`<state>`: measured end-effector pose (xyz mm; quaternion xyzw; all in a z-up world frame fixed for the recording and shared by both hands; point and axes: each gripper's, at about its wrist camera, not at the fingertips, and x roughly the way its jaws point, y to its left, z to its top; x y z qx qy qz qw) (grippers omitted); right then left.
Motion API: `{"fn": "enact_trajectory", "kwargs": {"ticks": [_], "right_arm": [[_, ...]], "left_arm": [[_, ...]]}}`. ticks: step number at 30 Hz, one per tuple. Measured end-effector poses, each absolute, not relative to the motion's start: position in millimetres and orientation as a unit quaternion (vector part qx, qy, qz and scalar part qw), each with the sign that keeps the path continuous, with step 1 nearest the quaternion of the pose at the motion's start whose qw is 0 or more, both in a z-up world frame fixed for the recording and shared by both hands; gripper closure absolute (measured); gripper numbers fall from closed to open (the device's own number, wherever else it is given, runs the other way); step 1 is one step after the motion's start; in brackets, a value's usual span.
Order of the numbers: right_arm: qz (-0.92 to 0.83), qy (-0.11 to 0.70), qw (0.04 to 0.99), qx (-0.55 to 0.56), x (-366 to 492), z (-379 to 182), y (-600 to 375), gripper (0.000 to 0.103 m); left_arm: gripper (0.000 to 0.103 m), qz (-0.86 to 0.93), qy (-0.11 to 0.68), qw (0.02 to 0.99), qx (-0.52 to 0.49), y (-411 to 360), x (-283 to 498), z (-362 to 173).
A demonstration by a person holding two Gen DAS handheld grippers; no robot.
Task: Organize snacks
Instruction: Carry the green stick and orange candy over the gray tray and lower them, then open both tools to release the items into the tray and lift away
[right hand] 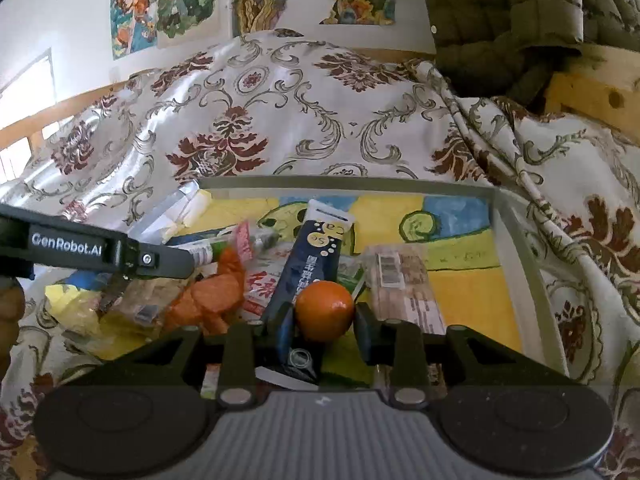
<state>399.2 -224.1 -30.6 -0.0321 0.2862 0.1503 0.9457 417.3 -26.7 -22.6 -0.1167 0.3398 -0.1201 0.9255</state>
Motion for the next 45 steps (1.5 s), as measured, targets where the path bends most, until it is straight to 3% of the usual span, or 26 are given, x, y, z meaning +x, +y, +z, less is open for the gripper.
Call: {"fn": "enact_trajectory", "kwargs": {"ticks": [5, 8, 10, 12, 24, 30, 45], "right_arm": [[0.141, 0.284, 0.947, -0.047, 397.9, -30.6, -218.4, 0.063], [0.134, 0.287, 0.947, -0.047, 396.8, -29.1, -217.3, 0.052], [0.131, 0.286, 0.948, -0.044, 394.6, -26.4, -217.9, 0.043], [0.128, 0.284, 0.949, -0.048, 391.2, -23.9, -217.5, 0.036], [0.100, 0.251, 0.962, -0.038, 354.2, 16.5, -225.0, 0.001], [0.069, 0.227, 0.970, -0.052, 321.7, 45.3, -229.1, 0.000], [0.085, 0.151, 0.983, -0.057, 201.2, 106.4, -233.8, 0.000]], "left_arm": [[0.084, -0.110, 0.339, 0.928, -0.108, -25.4, 413.3, -24.5], [0.079, -0.100, 0.332, 0.932, -0.108, -22.6, 409.0, -22.2], [0.067, -0.098, 0.323, 0.935, -0.110, -19.8, 405.2, -18.8], [0.048, -0.090, 0.310, 0.939, -0.115, -16.5, 399.4, -14.0], [0.006, -0.049, 0.235, 0.963, -0.121, 2.7, 345.6, 33.6], [0.001, -0.028, 0.207, 0.972, -0.106, 10.6, 298.2, 60.5], [0.001, -0.004, 0.187, 0.980, -0.073, -3.5, 170.3, 90.9]]}}
